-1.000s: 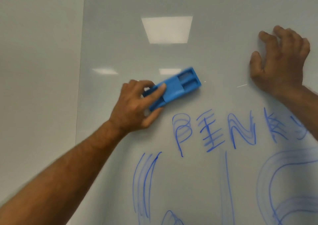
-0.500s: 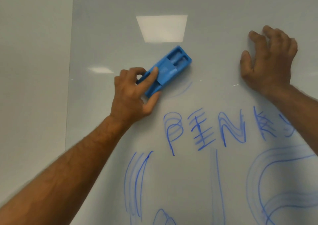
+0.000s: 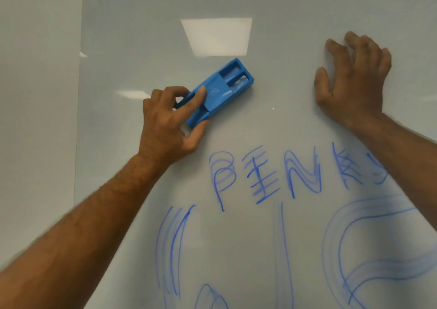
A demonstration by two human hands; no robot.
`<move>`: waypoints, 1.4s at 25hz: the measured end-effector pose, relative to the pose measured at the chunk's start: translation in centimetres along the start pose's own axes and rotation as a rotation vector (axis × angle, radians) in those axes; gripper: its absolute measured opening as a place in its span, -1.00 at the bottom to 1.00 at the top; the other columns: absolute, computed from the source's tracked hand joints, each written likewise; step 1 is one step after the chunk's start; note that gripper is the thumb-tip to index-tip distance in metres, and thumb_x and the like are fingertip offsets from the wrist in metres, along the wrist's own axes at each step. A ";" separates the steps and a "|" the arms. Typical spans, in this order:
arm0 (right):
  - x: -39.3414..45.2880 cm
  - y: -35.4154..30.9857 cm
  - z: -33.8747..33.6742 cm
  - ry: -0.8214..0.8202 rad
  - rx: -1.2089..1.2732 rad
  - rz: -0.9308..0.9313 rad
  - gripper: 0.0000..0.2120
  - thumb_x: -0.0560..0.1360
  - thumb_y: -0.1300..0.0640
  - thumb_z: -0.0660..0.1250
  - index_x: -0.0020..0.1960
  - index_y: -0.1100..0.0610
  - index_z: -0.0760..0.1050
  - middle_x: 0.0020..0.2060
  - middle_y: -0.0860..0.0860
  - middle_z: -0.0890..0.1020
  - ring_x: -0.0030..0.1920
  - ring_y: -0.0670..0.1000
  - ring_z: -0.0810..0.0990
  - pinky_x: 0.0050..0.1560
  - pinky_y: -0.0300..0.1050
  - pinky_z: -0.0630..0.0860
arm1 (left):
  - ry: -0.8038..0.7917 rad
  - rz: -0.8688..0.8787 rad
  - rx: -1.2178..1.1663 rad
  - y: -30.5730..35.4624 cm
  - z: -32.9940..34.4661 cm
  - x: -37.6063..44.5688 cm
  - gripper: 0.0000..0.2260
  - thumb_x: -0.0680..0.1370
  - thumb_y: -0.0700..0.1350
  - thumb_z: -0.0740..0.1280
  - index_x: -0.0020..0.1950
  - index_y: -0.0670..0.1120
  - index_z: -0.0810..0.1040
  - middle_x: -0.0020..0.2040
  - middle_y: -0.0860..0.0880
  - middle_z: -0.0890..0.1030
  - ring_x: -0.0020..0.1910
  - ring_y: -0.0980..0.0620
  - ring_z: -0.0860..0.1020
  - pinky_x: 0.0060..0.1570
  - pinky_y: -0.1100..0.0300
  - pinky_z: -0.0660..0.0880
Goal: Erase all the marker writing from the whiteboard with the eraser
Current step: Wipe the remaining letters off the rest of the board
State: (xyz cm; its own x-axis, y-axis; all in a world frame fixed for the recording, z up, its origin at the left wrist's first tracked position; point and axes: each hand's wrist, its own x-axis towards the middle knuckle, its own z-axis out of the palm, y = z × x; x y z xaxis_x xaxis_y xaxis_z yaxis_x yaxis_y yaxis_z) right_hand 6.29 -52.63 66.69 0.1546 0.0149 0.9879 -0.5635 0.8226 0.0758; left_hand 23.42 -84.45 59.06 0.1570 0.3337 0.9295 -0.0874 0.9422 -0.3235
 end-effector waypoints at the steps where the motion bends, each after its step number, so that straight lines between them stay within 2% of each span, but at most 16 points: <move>1: -0.1 0.1 0.0 -0.004 0.000 -0.005 -0.45 0.58 -0.12 0.10 0.51 0.09 0.34 0.50 0.19 0.34 0.52 0.26 0.25 0.52 0.33 0.05 | -0.018 0.049 -0.013 0.3 -0.1 -0.5 -0.55 0.51 0.01 0.44 0.38 -0.10 0.59 0.13 -0.21 0.58 -0.05 -0.20 0.53 0.02 0.10 0.26; 4: -0.4 0.3 0.0 -0.010 0.001 -0.020 -0.45 0.59 -0.12 0.09 0.52 0.09 0.34 0.51 0.19 0.33 0.52 0.26 0.25 0.53 0.33 0.04 | -0.121 0.275 -0.080 1.7 -1.0 -3.3 -0.55 0.52 0.03 0.45 0.38 -0.07 0.58 0.13 -0.22 0.60 -0.09 -0.20 0.54 -0.06 -0.05 0.38; 7: -0.4 0.5 -0.2 -0.019 -0.005 -0.030 -0.45 0.59 -0.12 0.09 0.52 0.08 0.32 0.52 0.19 0.32 0.53 0.26 0.24 0.53 0.34 0.04 | -0.248 0.472 -0.161 3.6 -1.9 -7.3 -0.55 0.53 0.03 0.41 0.41 -0.03 0.52 0.12 -0.22 0.62 -0.08 -0.16 0.53 -0.06 -0.03 0.38; 11: -0.4 0.5 -0.3 -0.046 0.000 -0.031 -0.45 0.59 -0.13 0.10 0.53 0.06 0.31 0.53 0.18 0.31 0.54 0.25 0.22 0.53 0.34 0.03 | -0.313 0.573 -0.176 4.3 -2.4 -8.9 -0.57 0.56 0.03 0.36 0.44 0.01 0.54 0.11 -0.17 0.64 -0.08 -0.13 0.53 -0.06 0.00 0.40; 14: -0.3 1.0 -0.6 -0.051 0.005 -0.047 -0.45 0.59 -0.16 0.12 0.51 0.05 0.33 0.51 0.19 0.32 0.52 0.26 0.24 0.53 0.30 0.06 | -0.254 0.475 -0.111 3.0 -2.3 -7.0 -0.56 0.54 0.02 0.39 0.41 0.00 0.53 0.11 -0.20 0.63 -0.09 -0.16 0.54 -0.07 -0.03 0.40; 18: -0.6 3.3 -1.2 -0.030 -0.006 -0.017 -0.39 0.59 -0.31 0.13 0.48 0.05 0.34 0.47 0.25 0.34 0.48 0.31 0.28 0.51 0.24 0.12 | -0.057 0.052 -0.042 2.1 -1.2 -4.2 -0.57 0.50 0.01 0.46 0.35 -0.08 0.59 0.12 -0.21 0.59 -0.10 -0.17 0.54 -0.03 -0.04 0.36; 20: -0.8 5.0 -1.8 -0.049 -0.031 0.046 -0.32 0.56 -0.40 0.12 0.49 0.04 0.32 0.48 0.25 0.32 0.49 0.31 0.26 0.51 0.25 0.11 | -0.009 -0.027 -0.045 3.2 -0.7 -4.3 -0.57 0.50 0.00 0.46 0.33 -0.12 0.61 0.12 -0.21 0.57 -0.10 -0.15 0.51 -0.01 -0.02 0.35; 22: -1.1 7.1 -2.6 -0.065 -0.036 0.115 -0.27 0.53 -0.46 0.13 0.49 0.03 0.30 0.49 0.25 0.30 0.51 0.31 0.23 0.51 0.27 0.09 | -0.063 0.084 -0.064 4.5 -0.8 -5.7 -0.58 0.53 0.02 0.42 0.35 -0.11 0.59 0.12 -0.22 0.58 -0.10 -0.18 0.53 -0.03 -0.03 0.35; 26: -1.8 10.4 -3.9 -0.081 -0.011 0.165 -0.23 0.51 -0.48 0.13 0.49 0.05 0.28 0.50 0.27 0.28 0.52 0.33 0.19 0.52 0.31 0.08 | -0.275 0.472 -0.152 6.6 -2.1 -9.3 -0.57 0.54 0.03 0.40 0.39 -0.02 0.52 0.11 -0.21 0.63 -0.08 -0.16 0.53 -0.05 -0.01 0.37; 29: -2.5 11.5 -4.0 -0.085 -0.010 0.132 -0.25 0.53 -0.44 0.13 0.50 0.05 0.27 0.51 0.27 0.27 0.53 0.32 0.19 0.52 0.31 0.07 | -0.332 0.588 -0.166 7.2 -2.2 -10.4 -0.60 0.57 0.02 0.39 0.40 0.00 0.54 0.10 -0.17 0.65 -0.10 -0.13 0.54 -0.09 0.01 0.41; 31: -2.8 12.0 -4.1 -0.089 -0.019 0.099 -0.26 0.54 -0.43 0.12 0.52 0.06 0.27 0.51 0.27 0.27 0.53 0.32 0.19 0.52 0.31 0.07 | -0.308 0.534 -0.143 6.7 -2.0 -9.5 -0.60 0.57 0.03 0.37 0.40 0.01 0.54 0.11 -0.19 0.64 -0.08 -0.15 0.55 -0.07 -0.01 0.40; 32: -2.9 12.3 -4.0 -0.088 -0.020 0.080 -0.27 0.55 -0.42 0.12 0.52 0.06 0.27 0.52 0.27 0.27 0.53 0.32 0.20 0.52 0.31 0.08 | -0.266 0.451 -0.117 6.2 -1.9 -8.7 -0.59 0.56 0.04 0.37 0.40 0.00 0.53 0.11 -0.20 0.63 -0.08 -0.17 0.56 -0.05 -0.02 0.39; 35: -3.4 13.3 -4.0 -0.081 -0.034 0.027 -0.28 0.58 -0.41 0.09 0.54 0.06 0.26 0.52 0.28 0.27 0.51 0.32 0.22 0.51 0.31 0.11 | -0.083 0.073 -0.059 5.7 -0.7 -5.8 -0.56 0.51 0.01 0.45 0.37 -0.05 0.56 0.12 -0.21 0.59 -0.09 -0.20 0.55 0.00 -0.02 0.36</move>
State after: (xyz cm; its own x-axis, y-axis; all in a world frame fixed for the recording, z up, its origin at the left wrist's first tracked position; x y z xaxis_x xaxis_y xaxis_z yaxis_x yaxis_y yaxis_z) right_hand 1.47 -39.49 63.78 0.0732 -0.0078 0.9973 -0.5382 0.8416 0.0461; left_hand 22.66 -81.00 51.74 0.0699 0.3998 0.9139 -0.0372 0.9166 -0.3981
